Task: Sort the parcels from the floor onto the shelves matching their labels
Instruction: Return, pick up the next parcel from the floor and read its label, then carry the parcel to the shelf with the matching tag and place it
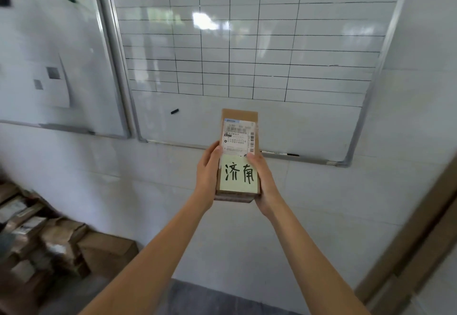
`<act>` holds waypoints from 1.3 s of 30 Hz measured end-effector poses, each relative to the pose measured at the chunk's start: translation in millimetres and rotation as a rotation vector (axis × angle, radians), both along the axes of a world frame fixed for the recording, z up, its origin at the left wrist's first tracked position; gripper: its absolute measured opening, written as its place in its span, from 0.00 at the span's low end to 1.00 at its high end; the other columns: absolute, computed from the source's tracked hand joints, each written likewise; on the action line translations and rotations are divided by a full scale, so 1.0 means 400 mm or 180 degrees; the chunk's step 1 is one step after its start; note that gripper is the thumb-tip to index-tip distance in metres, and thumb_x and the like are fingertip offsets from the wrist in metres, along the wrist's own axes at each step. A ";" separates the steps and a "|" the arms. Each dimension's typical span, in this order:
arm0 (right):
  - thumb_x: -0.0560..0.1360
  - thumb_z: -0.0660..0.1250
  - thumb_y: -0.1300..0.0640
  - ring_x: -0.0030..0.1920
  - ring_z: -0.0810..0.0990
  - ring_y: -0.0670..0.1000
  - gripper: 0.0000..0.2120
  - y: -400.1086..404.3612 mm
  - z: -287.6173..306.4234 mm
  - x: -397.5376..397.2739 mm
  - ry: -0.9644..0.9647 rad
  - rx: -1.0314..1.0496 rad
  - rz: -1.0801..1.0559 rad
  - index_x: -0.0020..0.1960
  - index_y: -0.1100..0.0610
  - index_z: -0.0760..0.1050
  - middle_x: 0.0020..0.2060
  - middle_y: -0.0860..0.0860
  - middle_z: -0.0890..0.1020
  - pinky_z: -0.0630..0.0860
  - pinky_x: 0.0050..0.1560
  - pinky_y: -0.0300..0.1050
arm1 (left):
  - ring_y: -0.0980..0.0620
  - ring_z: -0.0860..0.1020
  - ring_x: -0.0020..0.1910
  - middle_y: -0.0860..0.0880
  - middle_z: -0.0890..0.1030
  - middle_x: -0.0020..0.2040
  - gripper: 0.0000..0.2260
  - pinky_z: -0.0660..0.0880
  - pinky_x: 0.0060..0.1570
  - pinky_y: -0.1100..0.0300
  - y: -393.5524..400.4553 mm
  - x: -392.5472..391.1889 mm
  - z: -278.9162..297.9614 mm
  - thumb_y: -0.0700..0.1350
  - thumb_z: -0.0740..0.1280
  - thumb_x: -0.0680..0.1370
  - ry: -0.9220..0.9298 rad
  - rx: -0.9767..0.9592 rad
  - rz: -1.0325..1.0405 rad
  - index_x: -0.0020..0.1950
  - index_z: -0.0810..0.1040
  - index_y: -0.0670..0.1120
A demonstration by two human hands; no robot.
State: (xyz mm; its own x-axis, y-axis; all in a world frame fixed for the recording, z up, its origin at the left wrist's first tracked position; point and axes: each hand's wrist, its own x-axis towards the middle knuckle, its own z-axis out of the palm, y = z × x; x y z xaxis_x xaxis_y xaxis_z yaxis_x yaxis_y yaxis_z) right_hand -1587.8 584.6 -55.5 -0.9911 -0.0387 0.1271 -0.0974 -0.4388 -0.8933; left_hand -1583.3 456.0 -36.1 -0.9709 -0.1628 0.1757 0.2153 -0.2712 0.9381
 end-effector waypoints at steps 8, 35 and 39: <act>0.72 0.70 0.51 0.58 0.84 0.64 0.31 -0.080 0.002 -0.045 0.0009 -0.0001 0.0293 0.73 0.58 0.72 0.61 0.62 0.84 0.84 0.54 0.58 | 0.51 0.84 0.46 0.44 0.83 0.57 0.11 0.81 0.40 0.59 -0.080 -0.002 0.000 0.45 0.65 0.80 0.0074 0.0125 0.0079 0.62 0.73 0.50; 0.72 0.71 0.51 0.53 0.84 0.64 0.32 -0.614 0.037 0.113 0.0157 -0.0035 0.3119 0.73 0.60 0.71 0.63 0.67 0.81 0.84 0.50 0.57 | 0.41 0.83 0.52 0.41 0.80 0.62 0.18 0.82 0.46 0.50 -0.482 0.380 0.028 0.45 0.69 0.78 0.0223 0.0242 0.2756 0.66 0.72 0.47; 0.68 0.77 0.49 0.54 0.83 0.65 0.40 -0.737 0.028 0.269 -0.0081 -0.0059 0.3604 0.75 0.60 0.69 0.63 0.68 0.81 0.83 0.55 0.63 | 0.47 0.84 0.45 0.41 0.80 0.60 0.13 0.82 0.39 0.56 -0.556 0.559 0.028 0.43 0.67 0.79 0.0214 0.0221 0.3197 0.63 0.72 0.49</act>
State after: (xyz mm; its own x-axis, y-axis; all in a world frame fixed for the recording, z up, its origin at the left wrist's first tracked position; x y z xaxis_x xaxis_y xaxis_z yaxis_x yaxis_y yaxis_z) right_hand -1480.2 290.0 -44.2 -0.3893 -0.9136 0.1172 0.3825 -0.2760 -0.8818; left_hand -1359.8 233.7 -24.9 -0.3669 -0.9118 0.1841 0.4259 0.0113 0.9047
